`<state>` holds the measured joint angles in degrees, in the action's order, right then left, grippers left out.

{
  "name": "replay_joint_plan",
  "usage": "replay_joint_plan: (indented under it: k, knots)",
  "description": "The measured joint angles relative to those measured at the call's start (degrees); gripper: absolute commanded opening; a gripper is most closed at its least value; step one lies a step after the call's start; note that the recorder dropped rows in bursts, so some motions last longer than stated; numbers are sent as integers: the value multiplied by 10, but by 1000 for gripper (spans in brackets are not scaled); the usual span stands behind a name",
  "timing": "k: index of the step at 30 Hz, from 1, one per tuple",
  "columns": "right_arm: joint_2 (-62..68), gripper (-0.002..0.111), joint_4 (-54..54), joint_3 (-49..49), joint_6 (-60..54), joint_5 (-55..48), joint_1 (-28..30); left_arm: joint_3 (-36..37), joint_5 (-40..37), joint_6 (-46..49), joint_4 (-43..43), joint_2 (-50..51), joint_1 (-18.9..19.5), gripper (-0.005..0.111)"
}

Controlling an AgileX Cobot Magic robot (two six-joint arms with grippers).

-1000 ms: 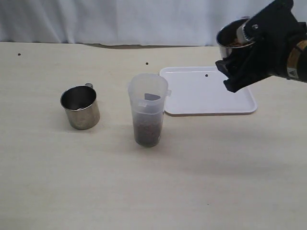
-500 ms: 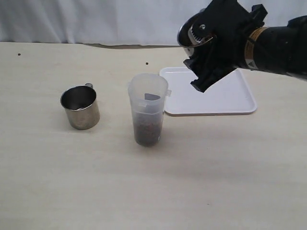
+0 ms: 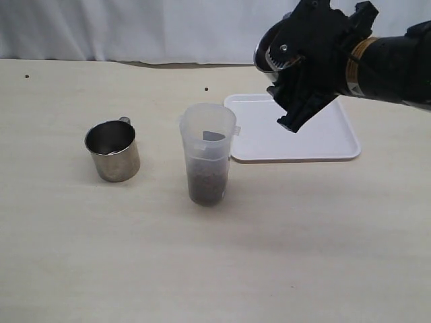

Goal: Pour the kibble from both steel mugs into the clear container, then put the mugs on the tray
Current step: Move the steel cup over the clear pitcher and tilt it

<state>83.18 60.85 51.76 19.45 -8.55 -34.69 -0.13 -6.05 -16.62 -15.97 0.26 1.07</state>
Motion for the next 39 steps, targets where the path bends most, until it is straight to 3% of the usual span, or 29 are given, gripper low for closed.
replay_joint_plan:
  k: [15, 39]
  knots:
    - [56, 5, 10, 52, -125, -83, -79, 0, 0, 0, 0, 0, 0, 0]
    - [76, 5, 10, 56, -224, -90, -79, 0, 0, 0, 0, 0, 0, 0]
